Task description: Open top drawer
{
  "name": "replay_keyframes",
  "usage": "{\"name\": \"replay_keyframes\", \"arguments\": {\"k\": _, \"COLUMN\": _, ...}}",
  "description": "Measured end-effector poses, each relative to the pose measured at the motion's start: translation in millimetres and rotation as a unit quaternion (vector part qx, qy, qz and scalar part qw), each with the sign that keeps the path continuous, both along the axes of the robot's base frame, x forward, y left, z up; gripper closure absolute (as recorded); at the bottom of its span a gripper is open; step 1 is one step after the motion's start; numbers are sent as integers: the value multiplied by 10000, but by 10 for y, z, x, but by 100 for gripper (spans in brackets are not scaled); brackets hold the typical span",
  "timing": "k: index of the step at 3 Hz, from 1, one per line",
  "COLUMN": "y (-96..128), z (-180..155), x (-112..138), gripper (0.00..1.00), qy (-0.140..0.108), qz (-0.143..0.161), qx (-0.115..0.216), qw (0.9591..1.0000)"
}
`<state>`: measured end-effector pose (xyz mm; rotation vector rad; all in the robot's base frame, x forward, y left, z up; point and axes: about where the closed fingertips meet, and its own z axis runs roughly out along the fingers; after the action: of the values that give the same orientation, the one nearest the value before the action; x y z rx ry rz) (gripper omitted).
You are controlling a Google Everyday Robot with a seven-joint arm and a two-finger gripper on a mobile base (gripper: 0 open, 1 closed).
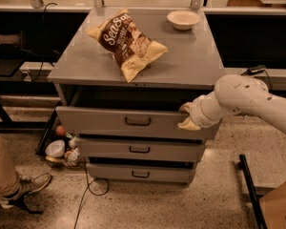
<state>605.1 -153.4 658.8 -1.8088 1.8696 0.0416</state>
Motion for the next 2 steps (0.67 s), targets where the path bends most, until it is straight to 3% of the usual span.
{"name": "replay_keyframes", "arguments": {"k": 1, "y": 0, "z": 86, "x": 0, "gripper": 96, "qy": 0, "qz": 0, "qx": 0, "qw": 10000}}
{"name": "replay_keyframes", "arguments": {"k": 2, "y": 1, "z": 154, "x": 0, "gripper": 100, "qy": 0, "qz": 1, "qx": 0, "qw": 10000}}
